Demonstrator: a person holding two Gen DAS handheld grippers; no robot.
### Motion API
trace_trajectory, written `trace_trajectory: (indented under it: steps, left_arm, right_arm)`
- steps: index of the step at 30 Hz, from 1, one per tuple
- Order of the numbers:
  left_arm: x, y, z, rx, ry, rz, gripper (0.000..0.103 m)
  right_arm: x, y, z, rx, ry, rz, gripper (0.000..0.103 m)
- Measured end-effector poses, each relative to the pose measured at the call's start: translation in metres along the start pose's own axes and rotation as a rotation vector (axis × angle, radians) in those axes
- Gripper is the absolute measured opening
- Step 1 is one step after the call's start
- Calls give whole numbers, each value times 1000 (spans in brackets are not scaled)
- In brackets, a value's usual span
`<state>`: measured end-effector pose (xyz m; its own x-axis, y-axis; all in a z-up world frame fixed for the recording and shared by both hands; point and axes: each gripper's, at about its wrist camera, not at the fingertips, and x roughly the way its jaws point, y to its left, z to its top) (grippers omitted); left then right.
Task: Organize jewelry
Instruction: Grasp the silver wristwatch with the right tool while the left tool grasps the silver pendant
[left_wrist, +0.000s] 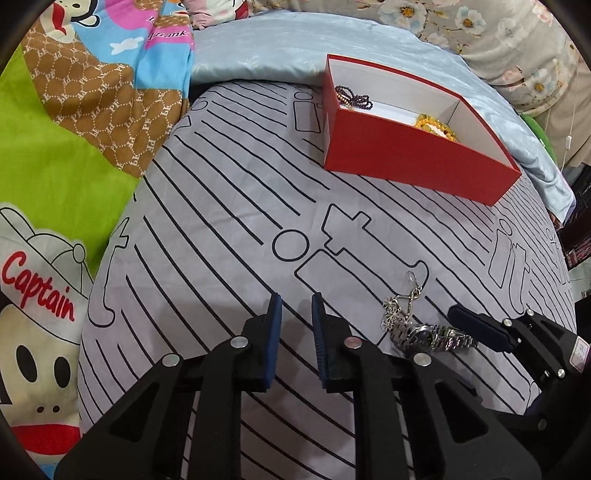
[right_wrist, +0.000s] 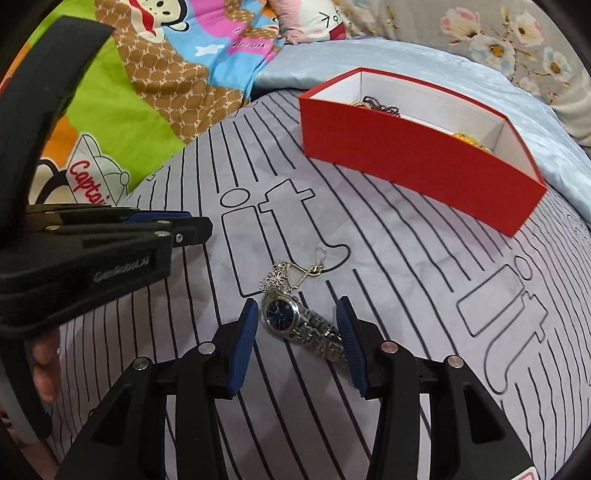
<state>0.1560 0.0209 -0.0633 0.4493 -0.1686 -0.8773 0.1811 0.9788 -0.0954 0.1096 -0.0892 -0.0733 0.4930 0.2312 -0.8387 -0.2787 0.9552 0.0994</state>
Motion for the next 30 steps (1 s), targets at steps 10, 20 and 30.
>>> trace_trajectory:
  steps: [10, 20, 30]
  left_arm:
    - [1, -7, 0, 12, 11, -34, 16]
    - [9, -40, -3, 71, 32, -111, 19]
    - [21, -62, -2, 128, 7, -98, 34]
  right_arm:
    - [-3, -13, -10, 52, 15, 19, 18]
    - [-24, -48, -29, 190, 18, -10, 17]
    - [-30, -64, -36, 242, 17, -23, 17]
